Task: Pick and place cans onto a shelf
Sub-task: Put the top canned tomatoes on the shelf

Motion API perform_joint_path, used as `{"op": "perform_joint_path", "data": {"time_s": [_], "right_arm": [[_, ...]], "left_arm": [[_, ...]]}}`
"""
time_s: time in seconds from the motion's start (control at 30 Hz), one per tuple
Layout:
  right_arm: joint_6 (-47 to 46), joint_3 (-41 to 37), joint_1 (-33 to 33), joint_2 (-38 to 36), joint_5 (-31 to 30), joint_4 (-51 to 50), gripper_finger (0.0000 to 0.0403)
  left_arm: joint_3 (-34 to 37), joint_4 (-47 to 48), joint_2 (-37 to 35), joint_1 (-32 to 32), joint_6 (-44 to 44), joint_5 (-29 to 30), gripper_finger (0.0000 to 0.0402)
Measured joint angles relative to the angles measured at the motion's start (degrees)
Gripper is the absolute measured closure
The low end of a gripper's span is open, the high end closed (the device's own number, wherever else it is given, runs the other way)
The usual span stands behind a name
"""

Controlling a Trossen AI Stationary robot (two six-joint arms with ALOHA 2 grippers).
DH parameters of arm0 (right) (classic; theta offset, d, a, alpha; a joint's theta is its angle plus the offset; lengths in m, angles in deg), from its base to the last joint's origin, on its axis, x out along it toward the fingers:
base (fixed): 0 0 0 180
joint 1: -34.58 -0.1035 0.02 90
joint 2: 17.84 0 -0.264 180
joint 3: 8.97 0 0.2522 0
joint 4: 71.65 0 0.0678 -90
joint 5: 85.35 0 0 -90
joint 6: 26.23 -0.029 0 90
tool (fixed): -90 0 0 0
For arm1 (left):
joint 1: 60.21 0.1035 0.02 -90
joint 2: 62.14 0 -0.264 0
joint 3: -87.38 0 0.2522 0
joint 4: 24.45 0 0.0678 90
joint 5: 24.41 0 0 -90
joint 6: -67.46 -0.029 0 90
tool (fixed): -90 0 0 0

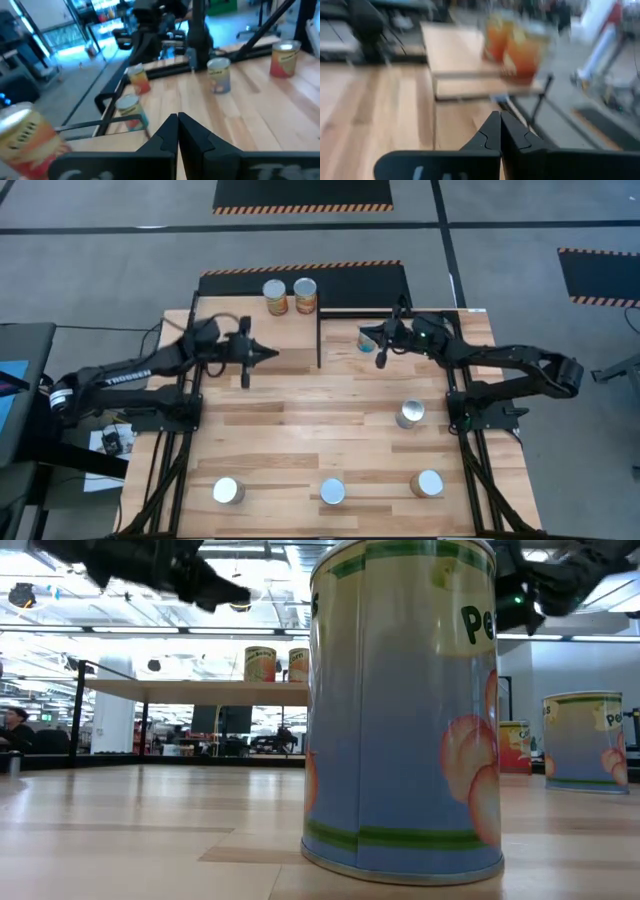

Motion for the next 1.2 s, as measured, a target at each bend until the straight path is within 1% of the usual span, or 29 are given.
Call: {"op": "perform_joint_path", "data": {"time_s": [0.1, 0.17, 0.23, 0.33, 0.57, 0.63, 0.73, 0.83, 1.0, 1.07, 1.2], "right_arm": [[1.0, 4.3, -0.6, 0.0, -3.9, -11.7, 0.0390], [1.1, 6.2, -0.8, 0.0, -5.8, -16.3, 0.0388], [0.7, 7.7, -0.8, 0.0, -7.1, -19.7, 0.0382], [-0.2, 9.1, -0.3, 0.0, -8.8, -24.1, 0.0363], [-4.1, 9.1, 0.1, 1.2, -10.6, -28.0, 0.0296], [-4.3, 9.1, -0.1, 2.6, -12.0, -28.6, 0.0276], [-4.2, 9.1, -0.2, 4.6, -12.1, -28.4, 0.0249], [-3.8, 9.2, -0.2, 7.7, -13.1, -28.0, 0.0233], [-2.5, 10.3, -0.4, 12.4, -20.0, -28.6, 0.0237], [-1.6, 11.0, -0.4, 13.8, -21.1, -28.6, 0.0246], [0.9, 12.4, -0.4, 16.0, -21.4, -29.7, 0.0274]], "left_arm": [[6.6, -10.0, -0.7, -0.1, 1.9, 0.1, 0.0401], [9.3, -13.9, -0.8, 0.1, 2.8, 0.2, 0.0401], [10.7, -16.3, -0.9, 0.1, 3.3, 0.2, 0.0401], [11.2, -16.2, -0.8, 0.1, 3.4, 0.2, 0.0401], [11.2, -15.6, -0.8, 0.1, 4.3, 0.2, 0.0401], [11.2, -15.5, -0.8, 0.1, 4.3, 0.1, 0.0401], [11.2, -15.4, -0.8, 0.1, 4.3, 0.2, 0.0401], [11.2, -15.4, -0.8, 0.1, 4.3, 0.1, 0.0401], [11.2, -15.1, -0.8, 0.1, 4.4, 0.2, 0.0401], [11.2, -15.1, -0.8, 0.1, 4.4, 0.2, 0.0401], [11.2, -15.1, -0.8, 0.1, 4.4, 0.2, 0.0401]]}}
